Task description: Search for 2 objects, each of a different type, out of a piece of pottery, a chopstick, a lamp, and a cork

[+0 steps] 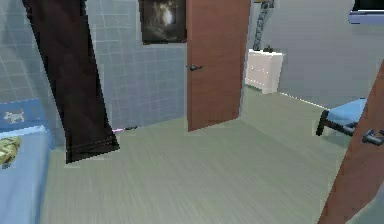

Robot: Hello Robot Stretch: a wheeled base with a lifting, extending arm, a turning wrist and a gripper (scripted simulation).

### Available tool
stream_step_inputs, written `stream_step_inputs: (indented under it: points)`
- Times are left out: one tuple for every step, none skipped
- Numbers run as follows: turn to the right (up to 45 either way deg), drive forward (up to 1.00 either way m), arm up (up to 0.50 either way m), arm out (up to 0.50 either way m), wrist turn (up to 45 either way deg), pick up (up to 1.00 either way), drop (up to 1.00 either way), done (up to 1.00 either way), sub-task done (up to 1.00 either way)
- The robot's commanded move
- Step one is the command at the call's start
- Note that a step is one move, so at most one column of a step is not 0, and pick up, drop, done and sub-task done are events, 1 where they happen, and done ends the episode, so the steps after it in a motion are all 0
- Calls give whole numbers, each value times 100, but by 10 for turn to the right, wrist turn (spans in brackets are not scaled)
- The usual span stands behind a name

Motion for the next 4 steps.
stream_step_inputs:
  points:
    - [-60, 0, 0, 0, 0, 0, 0, 0, 0]
    - [0, 40, 0, 0, 0, 0, 0, 0, 0]
    - [-150, 0, 0, 0, 0, 0, 0, 0, 0]
    - [0, 5, 0, 0, 0, 0, 0, 0, 0]
